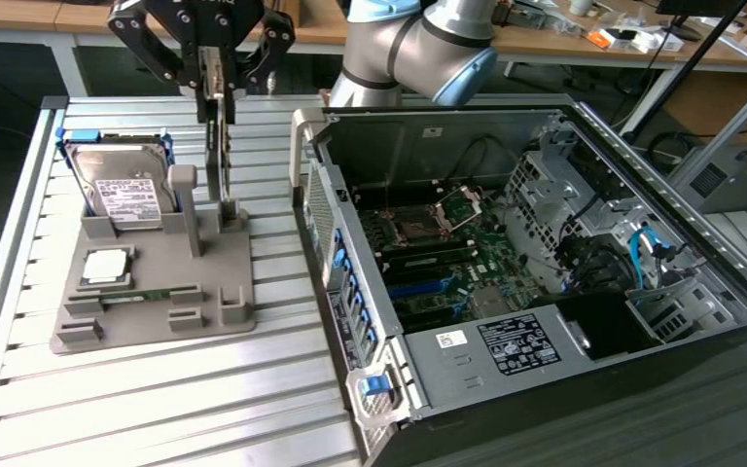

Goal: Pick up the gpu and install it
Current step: 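Pick up the gpu and move the gpu toward the slot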

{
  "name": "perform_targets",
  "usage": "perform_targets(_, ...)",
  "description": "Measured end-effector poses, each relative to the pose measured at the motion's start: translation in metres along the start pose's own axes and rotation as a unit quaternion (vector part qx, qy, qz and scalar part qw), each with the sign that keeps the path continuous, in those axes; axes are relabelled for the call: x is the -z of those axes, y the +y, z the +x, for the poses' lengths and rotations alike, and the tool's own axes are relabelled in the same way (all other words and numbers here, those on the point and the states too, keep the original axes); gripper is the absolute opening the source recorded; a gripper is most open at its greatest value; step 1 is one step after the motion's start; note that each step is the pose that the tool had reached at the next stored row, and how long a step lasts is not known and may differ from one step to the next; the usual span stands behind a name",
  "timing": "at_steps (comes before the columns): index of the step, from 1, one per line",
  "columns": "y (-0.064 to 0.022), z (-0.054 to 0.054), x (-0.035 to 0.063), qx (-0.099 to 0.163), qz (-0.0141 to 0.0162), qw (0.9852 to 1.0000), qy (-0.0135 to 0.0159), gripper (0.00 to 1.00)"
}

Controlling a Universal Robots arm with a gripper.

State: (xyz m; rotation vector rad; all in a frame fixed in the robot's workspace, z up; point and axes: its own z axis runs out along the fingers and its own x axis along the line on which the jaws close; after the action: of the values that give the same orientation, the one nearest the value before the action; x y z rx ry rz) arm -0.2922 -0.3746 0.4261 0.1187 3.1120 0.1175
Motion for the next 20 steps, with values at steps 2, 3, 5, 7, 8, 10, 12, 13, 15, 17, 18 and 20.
perform_targets(2, 0.0001, 0.0, 0.0013, 0.0, 0.0, 1.0, 0.0, 0.27)
perform_targets(3, 0.0001, 0.0, 0.0019, 0.0, 0.0, 1.0, 0.0, 0.27)
perform_targets(5, 0.0002, 0.0, 0.0032, 0.0, 0.0, 1.0, 0.0, 0.27)
perform_targets(7, 0.0004, 0.0, 0.0053, 0.0, 0.0, 1.0, 0.0, 0.27)
perform_targets(8, 0.0005, 0.0, 0.006, 0.0, 0.0, 1.0, 0.0, 0.27)
perform_targets(10, 0.0005, 0.0, 0.0072, 0.0, 0.0, 1.0, 0.0, 0.27)
perform_targets(12, 0.0006, 0.0, 0.0083, 0.0, 0.0, 1.0, 0.0, 0.27)
perform_targets(13, 0.0007, 0.0, 0.0089, 0.0, 0.0, 1.0, 0.0, 0.27)
perform_targets(15, 0.0008, 0.0, 0.01, 0.0, 0.0, 1.0, 0.0, 0.27)
perform_targets(17, 0.0009, 0.0, 0.0112, 0.0, 0.0, 1.0, 0.0, 0.27)
perform_targets(18, 0.0009, 0.0, 0.0118, 0.0, 0.0, 1.0, 0.0, 0.27)
perform_targets(20, 0.001, 0.0, 0.0128, 0.0, 0.0, 1.0, 0.0, 0.27)
